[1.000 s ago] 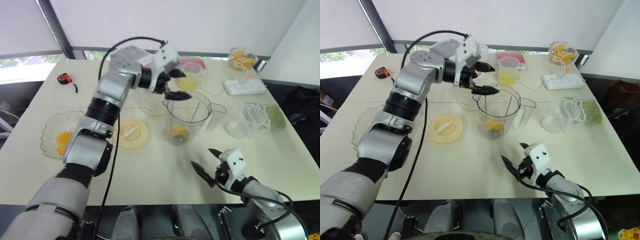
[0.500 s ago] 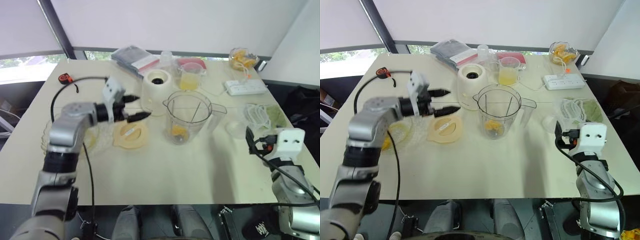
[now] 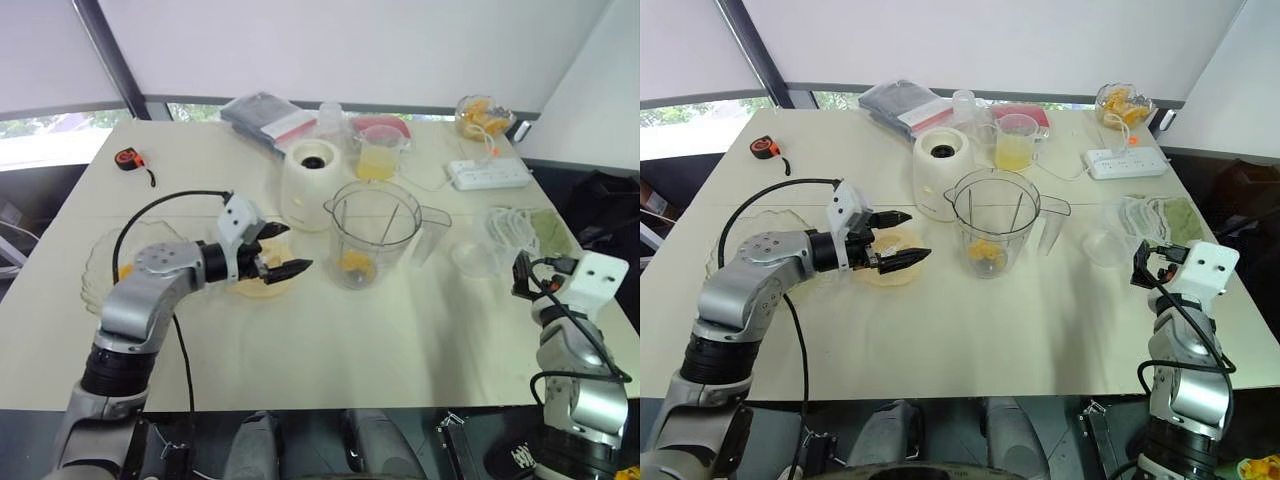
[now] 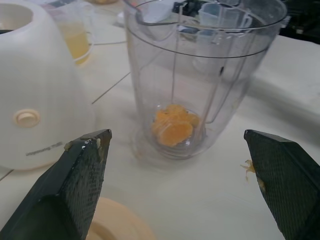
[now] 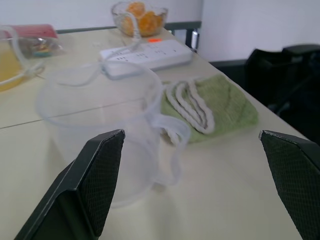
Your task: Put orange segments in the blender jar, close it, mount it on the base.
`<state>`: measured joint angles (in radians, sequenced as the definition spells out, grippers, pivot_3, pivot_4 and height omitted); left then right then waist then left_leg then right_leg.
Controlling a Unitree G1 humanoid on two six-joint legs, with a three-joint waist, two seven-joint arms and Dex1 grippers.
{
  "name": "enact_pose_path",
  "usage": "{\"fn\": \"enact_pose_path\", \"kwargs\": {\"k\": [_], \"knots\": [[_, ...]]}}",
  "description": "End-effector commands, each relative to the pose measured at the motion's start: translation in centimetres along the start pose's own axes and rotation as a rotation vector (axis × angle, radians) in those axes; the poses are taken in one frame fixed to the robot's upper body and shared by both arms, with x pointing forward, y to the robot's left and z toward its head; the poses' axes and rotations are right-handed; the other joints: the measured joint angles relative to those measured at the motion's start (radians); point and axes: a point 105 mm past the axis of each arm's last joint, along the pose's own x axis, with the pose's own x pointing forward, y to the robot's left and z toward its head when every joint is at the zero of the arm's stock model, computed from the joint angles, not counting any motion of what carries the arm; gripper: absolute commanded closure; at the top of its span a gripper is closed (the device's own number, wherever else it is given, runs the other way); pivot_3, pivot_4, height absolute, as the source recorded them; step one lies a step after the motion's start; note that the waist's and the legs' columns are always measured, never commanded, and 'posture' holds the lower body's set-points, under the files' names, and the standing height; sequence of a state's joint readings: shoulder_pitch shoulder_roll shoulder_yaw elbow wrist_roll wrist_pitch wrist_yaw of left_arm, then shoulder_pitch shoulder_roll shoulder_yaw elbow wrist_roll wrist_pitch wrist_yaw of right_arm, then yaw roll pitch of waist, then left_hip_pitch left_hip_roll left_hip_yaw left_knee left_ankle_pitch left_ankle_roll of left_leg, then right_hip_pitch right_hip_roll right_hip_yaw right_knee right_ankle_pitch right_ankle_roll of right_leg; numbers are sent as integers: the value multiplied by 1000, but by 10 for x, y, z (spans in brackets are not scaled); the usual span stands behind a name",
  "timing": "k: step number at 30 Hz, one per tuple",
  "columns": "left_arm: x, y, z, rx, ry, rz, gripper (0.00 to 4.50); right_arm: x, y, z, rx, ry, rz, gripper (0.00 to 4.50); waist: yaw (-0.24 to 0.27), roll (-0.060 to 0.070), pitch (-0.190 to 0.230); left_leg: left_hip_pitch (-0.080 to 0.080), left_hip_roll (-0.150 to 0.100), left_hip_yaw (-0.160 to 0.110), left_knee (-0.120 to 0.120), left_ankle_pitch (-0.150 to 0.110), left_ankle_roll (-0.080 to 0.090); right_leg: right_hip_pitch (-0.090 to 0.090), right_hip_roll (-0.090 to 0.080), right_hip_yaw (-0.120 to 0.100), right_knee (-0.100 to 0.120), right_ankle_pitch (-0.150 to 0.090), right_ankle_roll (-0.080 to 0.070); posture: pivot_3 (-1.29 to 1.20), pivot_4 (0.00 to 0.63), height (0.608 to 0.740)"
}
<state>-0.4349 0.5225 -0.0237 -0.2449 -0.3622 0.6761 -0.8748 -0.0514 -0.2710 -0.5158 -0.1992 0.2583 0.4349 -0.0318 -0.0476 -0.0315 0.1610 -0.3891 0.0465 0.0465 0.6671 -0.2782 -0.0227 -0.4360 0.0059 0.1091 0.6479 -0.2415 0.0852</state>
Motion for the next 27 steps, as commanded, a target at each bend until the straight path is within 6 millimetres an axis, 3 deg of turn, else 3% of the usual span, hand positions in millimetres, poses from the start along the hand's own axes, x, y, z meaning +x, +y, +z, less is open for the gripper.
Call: {"fn": "enact_pose_path", "kwargs": {"k": [1,27], "knots": [[-1,-3,10,48,-27,-5,77,4,-6,7,29,-29,-27,0,-1,0,0,0,0,0,0,0,0,0,0,0,0,0,0,0,150,740],[4,-4,17,61,-39,16,77,36,0,-10,101,25,-25,0,-24,1,1,0,0,0,-1,0,0,0,0,0,-1,0,0,0,150,740]]}}
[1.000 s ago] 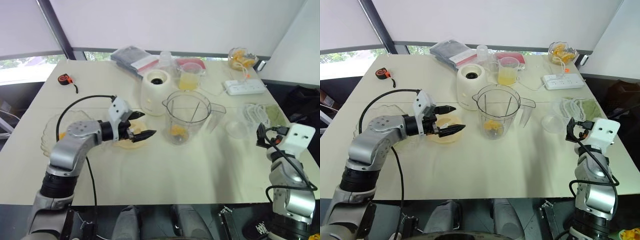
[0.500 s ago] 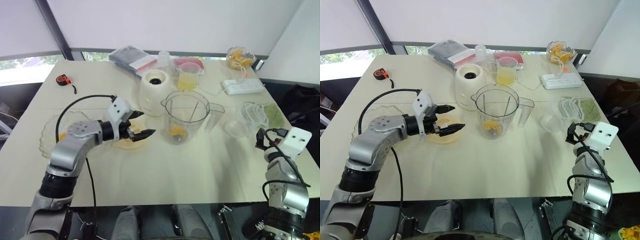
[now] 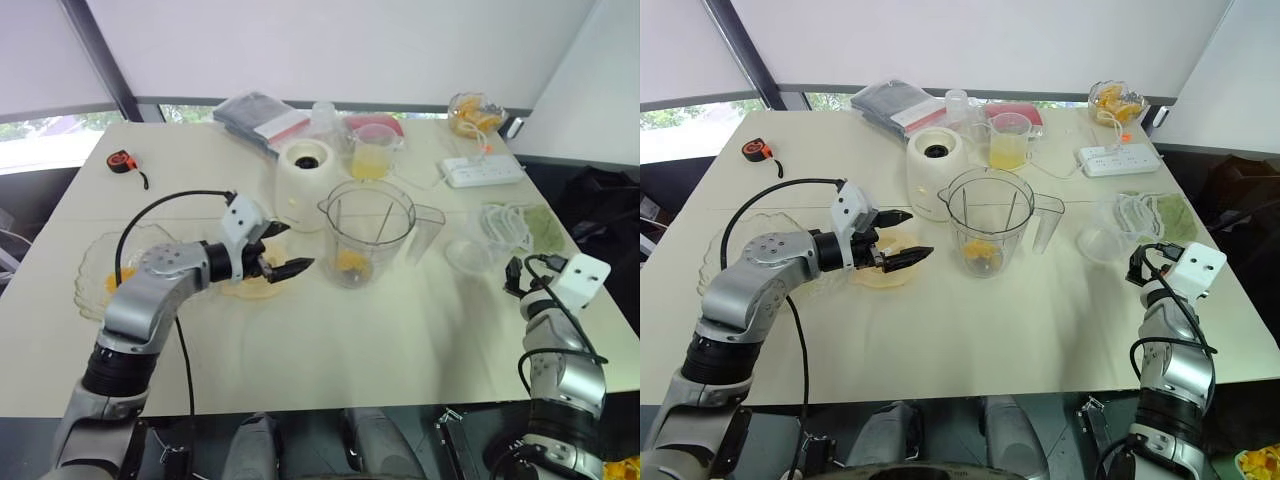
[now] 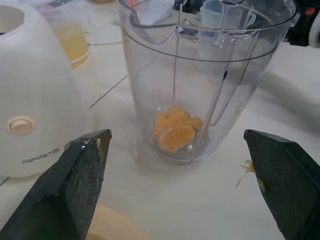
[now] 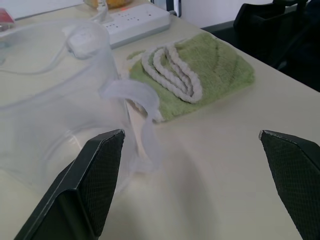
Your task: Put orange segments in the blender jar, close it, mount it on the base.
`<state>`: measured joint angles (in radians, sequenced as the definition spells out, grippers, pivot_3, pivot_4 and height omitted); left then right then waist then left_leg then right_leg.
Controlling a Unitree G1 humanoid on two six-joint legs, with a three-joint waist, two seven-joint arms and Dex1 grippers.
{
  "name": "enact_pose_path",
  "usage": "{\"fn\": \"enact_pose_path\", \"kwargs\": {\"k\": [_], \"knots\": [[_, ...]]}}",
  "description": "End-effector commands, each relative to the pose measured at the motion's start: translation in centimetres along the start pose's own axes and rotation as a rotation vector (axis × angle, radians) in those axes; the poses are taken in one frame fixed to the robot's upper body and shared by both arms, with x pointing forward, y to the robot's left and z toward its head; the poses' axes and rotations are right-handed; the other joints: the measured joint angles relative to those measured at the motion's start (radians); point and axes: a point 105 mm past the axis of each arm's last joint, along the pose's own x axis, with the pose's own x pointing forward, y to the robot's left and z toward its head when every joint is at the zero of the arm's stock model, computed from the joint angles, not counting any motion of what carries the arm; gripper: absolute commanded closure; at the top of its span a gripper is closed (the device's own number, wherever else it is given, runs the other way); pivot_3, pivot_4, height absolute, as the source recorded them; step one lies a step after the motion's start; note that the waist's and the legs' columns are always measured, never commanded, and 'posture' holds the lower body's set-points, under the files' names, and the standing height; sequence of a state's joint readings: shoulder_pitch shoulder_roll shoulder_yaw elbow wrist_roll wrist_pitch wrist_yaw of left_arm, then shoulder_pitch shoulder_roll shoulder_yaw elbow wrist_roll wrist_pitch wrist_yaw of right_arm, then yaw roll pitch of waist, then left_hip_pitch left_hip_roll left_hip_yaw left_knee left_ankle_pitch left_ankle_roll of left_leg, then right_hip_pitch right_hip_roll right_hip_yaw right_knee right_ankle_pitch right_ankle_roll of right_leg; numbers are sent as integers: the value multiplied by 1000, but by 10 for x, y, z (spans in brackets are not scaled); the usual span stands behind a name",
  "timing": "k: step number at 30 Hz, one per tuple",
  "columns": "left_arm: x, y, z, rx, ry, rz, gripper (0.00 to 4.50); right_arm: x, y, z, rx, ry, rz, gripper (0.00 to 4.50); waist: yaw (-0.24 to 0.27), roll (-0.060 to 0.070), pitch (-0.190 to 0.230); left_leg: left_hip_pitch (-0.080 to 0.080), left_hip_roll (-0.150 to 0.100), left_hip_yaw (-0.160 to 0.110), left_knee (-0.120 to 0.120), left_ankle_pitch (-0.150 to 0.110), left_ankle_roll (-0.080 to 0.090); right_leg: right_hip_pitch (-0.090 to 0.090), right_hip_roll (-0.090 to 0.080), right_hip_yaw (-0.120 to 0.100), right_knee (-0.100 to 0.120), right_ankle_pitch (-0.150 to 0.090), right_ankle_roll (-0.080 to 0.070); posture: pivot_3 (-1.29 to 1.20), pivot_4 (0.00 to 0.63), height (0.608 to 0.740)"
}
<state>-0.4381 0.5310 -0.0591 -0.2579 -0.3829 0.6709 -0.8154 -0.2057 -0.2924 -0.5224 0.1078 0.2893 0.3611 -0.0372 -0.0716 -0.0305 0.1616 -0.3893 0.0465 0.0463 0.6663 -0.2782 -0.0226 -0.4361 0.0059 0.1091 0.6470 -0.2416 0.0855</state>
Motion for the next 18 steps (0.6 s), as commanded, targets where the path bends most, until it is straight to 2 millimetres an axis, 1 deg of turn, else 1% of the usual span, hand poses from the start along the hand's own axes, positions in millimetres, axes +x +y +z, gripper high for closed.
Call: {"fn": "enact_pose_path", "kwargs": {"k": [1,8,15,16,18], "knots": [[-2,-2,16,51,-41,1,77,3,-2,16,3,-59,-2,0,0,0,0,0,0,0,0,0,0,0,0,0,0,0,0,0,150,740],[0,-2,16,63,-42,14,77,18,-1,17,1,-61,-6,0,-1,0,0,0,0,0,0,0,0,0,0,0,0,0,0,0,150,740],[0,-3,17,58,-46,24,77,30,3,22,8,-68,3,0,-1,0,0,0,0,0,0,0,0,0,0,0,-1,0,0,0,150,740],[-1,-3,17,58,-47,26,40,31,3,22,8,-70,3,259,-1,1,0,0,0,0,0,0,0,0,0,0,-1,0,0,0,150,740],[-1,-2,17,58,-47,32,22,34,4,23,10,-72,6,959,-2,1,0,0,0,0,0,0,0,0,0,0,-1,0,0,0,150,740]]}}
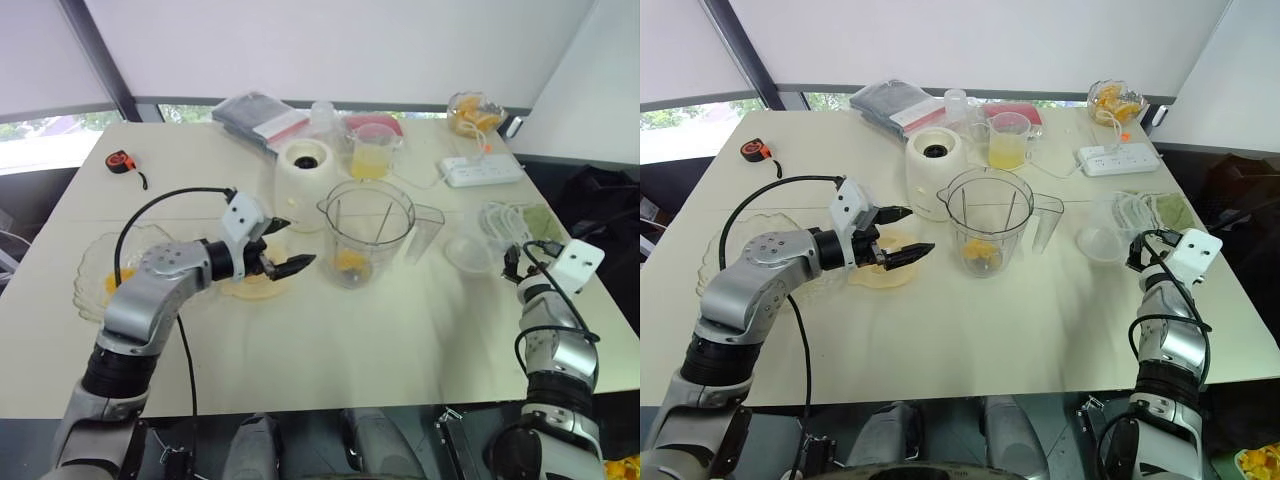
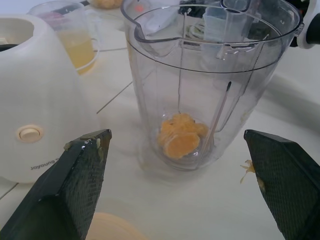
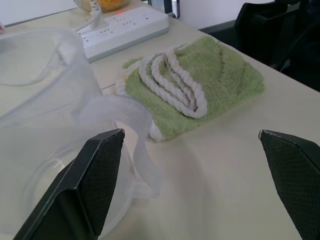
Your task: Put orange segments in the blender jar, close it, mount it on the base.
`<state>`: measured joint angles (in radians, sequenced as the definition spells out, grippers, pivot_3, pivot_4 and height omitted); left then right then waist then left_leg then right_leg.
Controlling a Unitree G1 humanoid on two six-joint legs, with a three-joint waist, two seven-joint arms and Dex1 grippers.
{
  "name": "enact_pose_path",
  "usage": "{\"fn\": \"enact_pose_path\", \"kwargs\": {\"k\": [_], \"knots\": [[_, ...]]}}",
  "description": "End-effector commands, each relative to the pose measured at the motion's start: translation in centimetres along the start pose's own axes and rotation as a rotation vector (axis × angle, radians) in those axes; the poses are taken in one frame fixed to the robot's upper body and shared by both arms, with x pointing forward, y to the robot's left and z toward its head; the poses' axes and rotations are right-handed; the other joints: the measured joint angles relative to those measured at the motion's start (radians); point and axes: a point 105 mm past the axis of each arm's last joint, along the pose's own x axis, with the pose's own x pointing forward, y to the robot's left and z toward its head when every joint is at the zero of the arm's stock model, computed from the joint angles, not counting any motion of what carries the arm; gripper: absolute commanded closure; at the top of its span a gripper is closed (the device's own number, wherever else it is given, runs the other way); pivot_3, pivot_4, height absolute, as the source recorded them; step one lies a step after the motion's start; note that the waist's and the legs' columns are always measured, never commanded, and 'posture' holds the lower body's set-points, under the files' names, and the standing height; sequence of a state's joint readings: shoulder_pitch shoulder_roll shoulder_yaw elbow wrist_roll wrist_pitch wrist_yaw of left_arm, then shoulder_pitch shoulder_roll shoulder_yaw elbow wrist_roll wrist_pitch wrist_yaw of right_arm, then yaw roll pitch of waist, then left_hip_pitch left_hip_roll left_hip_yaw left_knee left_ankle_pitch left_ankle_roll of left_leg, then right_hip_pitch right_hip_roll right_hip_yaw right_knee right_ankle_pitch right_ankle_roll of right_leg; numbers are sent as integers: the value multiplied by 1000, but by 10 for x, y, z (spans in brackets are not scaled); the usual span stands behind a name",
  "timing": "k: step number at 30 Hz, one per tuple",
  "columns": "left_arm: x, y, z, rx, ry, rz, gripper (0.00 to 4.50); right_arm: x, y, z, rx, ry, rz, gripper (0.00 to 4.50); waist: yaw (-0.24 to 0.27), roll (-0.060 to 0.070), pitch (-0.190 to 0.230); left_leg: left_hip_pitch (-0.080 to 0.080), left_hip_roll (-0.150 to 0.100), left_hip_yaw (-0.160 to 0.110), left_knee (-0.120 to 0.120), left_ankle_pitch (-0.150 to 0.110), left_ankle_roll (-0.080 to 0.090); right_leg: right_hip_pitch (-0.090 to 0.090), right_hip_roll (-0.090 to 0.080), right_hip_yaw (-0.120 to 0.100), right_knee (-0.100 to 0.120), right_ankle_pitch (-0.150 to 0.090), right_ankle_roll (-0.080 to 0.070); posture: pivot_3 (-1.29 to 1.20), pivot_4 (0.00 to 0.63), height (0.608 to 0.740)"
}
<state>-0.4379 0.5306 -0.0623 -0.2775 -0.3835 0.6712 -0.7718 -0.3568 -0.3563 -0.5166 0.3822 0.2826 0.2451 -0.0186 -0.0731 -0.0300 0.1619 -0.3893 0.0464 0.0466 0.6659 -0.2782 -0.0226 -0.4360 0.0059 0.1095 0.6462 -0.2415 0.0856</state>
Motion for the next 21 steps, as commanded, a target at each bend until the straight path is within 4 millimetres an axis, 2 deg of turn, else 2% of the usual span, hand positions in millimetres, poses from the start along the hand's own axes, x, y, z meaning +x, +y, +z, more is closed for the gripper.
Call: {"fn": "enact_pose_path", "kwargs": {"k": [1,7,17,21], "knots": [[-1,-3,13,42,-40,-1,22,6,3,20,-12,-67,13,1417,0,0,0,0,0,0,0,0,0,0,0,0,0,0,0,0,150,740],[0,-3,14,44,-44,10,22,10,7,19,-16,-63,24,4385,0,0,0,0,0,0,0,0,0,0,0,0,0,0,0,0,150,740],[0,0,15,50,-47,23,22,6,6,20,-27,-73,25,4464,1,0,0,0,0,0,0,0,0,1,0,0,-2,0,0,0,150,740],[1,1,15,48,-52,27,22,-5,11,36,2,-116,33,4464,4,0,0,0,0,0,0,0,0,1,0,0,-1,0,0,0,150,740]]}}
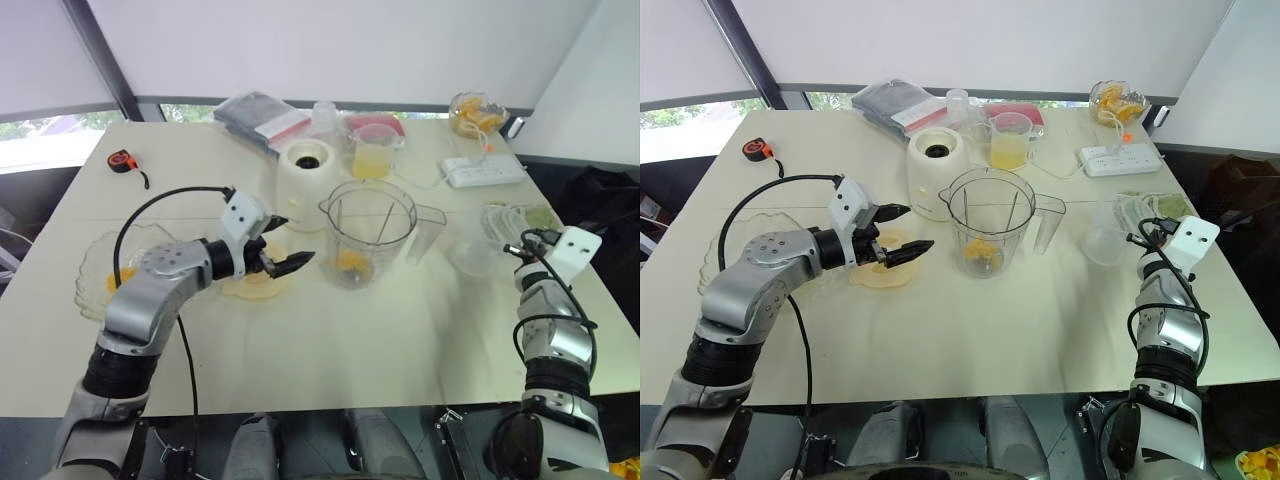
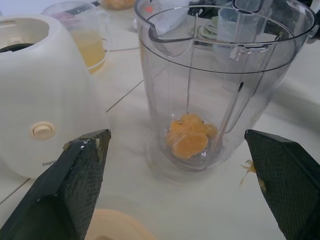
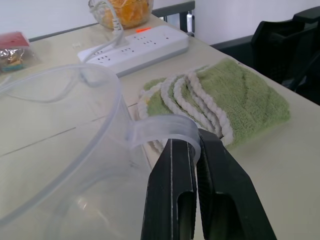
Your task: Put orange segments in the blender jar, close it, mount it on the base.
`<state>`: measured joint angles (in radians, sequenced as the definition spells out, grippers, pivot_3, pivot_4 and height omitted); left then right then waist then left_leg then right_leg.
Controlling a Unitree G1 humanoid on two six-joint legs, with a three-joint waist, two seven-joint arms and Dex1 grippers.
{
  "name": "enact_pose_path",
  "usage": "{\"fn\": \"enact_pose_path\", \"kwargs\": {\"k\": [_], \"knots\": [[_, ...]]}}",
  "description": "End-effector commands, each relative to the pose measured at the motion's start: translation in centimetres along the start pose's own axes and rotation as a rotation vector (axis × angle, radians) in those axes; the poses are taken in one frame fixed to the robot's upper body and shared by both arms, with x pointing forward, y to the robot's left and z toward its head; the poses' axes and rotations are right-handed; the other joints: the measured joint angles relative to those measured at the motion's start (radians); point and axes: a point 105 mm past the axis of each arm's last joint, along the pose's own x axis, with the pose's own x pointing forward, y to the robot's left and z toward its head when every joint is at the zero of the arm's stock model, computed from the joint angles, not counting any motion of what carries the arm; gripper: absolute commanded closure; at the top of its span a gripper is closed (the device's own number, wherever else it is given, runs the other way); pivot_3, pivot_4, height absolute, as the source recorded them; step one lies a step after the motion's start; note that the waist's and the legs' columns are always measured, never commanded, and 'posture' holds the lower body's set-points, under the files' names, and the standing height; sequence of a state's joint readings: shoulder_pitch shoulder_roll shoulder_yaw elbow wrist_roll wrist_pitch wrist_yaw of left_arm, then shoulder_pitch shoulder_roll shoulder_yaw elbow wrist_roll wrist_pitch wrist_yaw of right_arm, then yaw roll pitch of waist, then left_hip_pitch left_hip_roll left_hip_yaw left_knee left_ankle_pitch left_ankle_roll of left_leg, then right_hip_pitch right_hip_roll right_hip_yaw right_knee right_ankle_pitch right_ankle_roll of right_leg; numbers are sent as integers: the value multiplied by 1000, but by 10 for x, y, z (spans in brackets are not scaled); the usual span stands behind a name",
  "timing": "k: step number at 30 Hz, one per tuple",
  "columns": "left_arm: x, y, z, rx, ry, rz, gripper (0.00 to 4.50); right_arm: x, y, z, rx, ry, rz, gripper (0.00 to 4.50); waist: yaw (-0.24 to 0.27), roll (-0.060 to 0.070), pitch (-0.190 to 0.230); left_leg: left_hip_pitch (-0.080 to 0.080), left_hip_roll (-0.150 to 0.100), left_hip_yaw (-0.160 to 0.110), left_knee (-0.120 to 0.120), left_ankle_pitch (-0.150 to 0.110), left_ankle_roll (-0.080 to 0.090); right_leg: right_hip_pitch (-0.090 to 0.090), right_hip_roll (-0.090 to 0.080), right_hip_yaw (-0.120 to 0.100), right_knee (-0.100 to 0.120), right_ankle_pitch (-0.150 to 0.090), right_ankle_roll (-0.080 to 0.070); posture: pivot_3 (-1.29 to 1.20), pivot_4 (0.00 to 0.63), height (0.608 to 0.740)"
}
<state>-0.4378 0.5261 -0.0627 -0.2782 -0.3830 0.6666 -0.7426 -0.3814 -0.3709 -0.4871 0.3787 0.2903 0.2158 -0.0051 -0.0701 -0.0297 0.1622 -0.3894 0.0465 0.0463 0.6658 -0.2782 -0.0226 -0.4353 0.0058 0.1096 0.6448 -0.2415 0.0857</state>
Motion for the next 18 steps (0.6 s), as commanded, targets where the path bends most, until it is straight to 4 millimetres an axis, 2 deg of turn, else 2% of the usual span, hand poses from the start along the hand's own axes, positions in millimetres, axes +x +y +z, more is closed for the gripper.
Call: {"fn": "enact_pose_path", "kwargs": {"k": [1,7,18], "knots": [[1,-1,14,45,-47,0,22,-10,1,26,16,-72,-8,4464,1,0,0,0,0,0,0,0,0,0,0,0,0,0,0,0,150,740],[6,1,11,39,-46,-4,22,-31,23,53,10,-134,58,4464,-2,3,2,-1,0,0,0,0,0,-1,0,0,0,0,0,0,150,740],[17,-1,9,41,-43,-54,22,-61,71,100,-119,-274,236,4464,0,3,2,-2,0,1,0,0,0,-3,0,0,0,0,0,0,150,740]]}}
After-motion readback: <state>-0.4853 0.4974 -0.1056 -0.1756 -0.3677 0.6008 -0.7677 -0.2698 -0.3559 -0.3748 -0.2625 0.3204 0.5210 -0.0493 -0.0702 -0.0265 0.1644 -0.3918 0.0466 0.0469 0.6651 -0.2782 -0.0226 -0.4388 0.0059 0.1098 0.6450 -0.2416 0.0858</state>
